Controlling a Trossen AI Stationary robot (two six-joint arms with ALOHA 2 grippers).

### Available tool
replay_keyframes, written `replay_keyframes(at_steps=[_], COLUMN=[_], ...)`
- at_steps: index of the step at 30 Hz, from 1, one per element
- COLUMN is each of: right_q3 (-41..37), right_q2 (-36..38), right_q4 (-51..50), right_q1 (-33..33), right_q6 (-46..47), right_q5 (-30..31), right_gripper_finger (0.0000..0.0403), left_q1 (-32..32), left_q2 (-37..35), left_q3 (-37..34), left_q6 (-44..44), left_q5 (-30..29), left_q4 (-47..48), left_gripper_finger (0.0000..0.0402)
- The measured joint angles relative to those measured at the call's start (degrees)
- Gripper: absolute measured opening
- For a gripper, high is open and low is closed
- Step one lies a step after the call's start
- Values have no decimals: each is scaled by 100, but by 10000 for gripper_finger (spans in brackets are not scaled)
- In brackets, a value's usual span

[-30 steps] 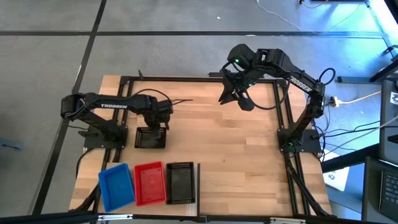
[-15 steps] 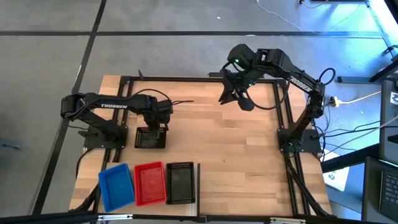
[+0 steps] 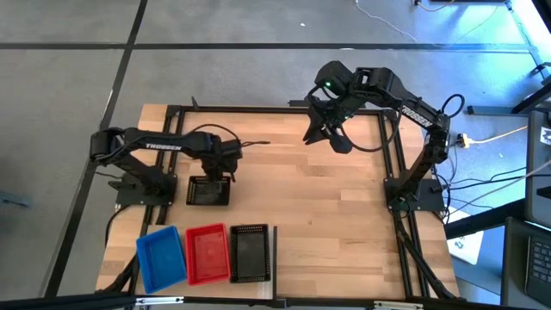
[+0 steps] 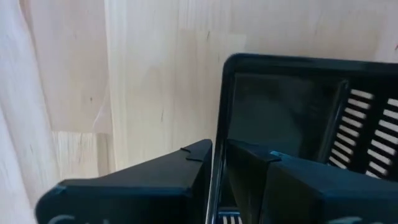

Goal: Stack baskets on shelf by color
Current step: Stack the black bin on top of the other black bin on the shelf

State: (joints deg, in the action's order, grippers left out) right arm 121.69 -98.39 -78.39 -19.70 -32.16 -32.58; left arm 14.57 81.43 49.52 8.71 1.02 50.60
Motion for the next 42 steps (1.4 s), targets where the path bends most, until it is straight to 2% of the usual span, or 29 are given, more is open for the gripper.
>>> replay_keyframes(at_steps=[9, 14, 21, 24, 29, 35, 38, 42], right_q3=[0, 0, 0, 0, 0, 0, -1, -17], right_q2=[0, 0, 0, 0, 0, -5, -29, -87], right_q4=[-46, -54, -72, -72, -43, 378, 682, 1195], right_q1=[0, 0, 2, 2, 80, 274, 301, 377], right_q6=[-4, -4, -4, 2, 133, 297, 338, 522], right_q5=[2, 2, 125, 615, 1325, 2601, 2700, 2696], right_gripper_finger=[58, 58, 58, 58, 58, 58, 58, 58], left_q1=[0, 0, 4, 0, 2, -57, -164, -357], left_q2=[580, 683, 502, 359, 83, -136, -125, -125], left_q3=[0, 47, 826, 1418, 2272, 3297, 3729, 3994], left_q6=[-2, -80, -719, -1084, -1914, -2506, -2505, -2465], left_q5=[20, 50, -183, -747, -2275, -4093, -4753, -5145], left_q4=[-109, -33, 501, 796, 978, 994, 796, 292], left_gripper_finger=[38, 6, 1, 0, 0, 0, 0, 0])
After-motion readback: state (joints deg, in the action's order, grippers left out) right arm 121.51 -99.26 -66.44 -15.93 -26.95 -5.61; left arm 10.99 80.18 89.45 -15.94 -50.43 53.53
